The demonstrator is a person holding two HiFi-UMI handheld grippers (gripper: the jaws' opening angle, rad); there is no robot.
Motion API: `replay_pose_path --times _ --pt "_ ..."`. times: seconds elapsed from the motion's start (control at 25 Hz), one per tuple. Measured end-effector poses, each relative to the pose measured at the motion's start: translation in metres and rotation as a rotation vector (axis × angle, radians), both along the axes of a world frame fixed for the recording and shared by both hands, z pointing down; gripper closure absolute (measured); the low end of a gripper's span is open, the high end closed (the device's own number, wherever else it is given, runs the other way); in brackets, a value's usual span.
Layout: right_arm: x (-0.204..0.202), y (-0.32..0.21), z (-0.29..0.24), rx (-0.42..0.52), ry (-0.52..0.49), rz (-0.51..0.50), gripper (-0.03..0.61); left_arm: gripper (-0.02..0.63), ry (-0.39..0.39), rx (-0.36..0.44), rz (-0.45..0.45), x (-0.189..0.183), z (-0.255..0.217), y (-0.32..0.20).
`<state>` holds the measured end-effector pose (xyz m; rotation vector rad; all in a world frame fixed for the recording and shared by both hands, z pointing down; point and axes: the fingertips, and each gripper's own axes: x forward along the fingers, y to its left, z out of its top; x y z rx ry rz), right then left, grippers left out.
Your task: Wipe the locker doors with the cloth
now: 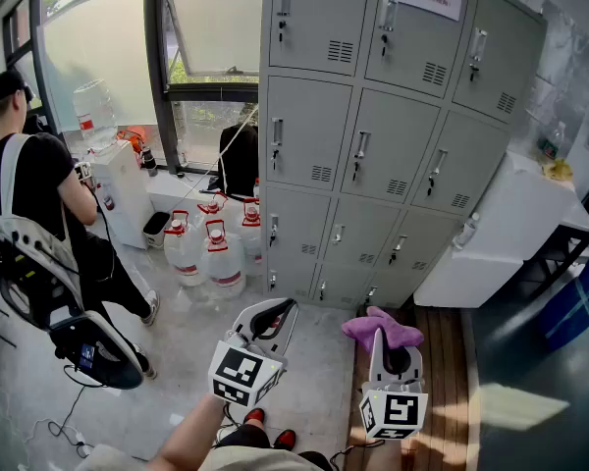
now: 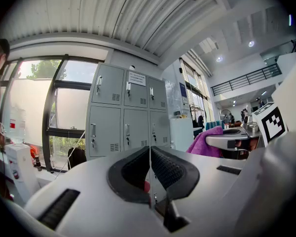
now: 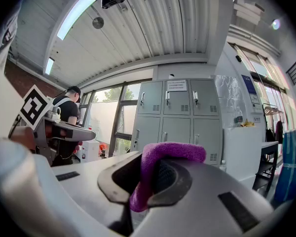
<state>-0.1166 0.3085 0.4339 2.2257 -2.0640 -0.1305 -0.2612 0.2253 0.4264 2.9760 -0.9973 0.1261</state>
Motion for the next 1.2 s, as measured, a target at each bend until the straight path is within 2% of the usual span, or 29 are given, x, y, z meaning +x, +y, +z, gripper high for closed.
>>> replay_pose_path --times 0.36,0.68,0.92,1.2 --pt "0.013 -0.007 0.003 -0.005 -0.022 -0.001 0.546 0.584 -0.005 -0.003 0.001 0.011 -0.002 -0.01" --pt "0.037 -0.042 0.004 0.001 -0.024 0.002 0.546 0.584 -0.004 -0.009 0.005 0.042 0.002 -0.055" --pt "0.078 -0.102 0.004 0.015 -0.003 0.009 0.546 0.584 0.01 -0.003 0.006 0.081 -0.001 -0.121" --pt "0.125 -0.209 -0.014 0.029 -0.005 -0.004 0.546 0.584 0.018 0.004 0.002 0.128 -0.017 -0.223"
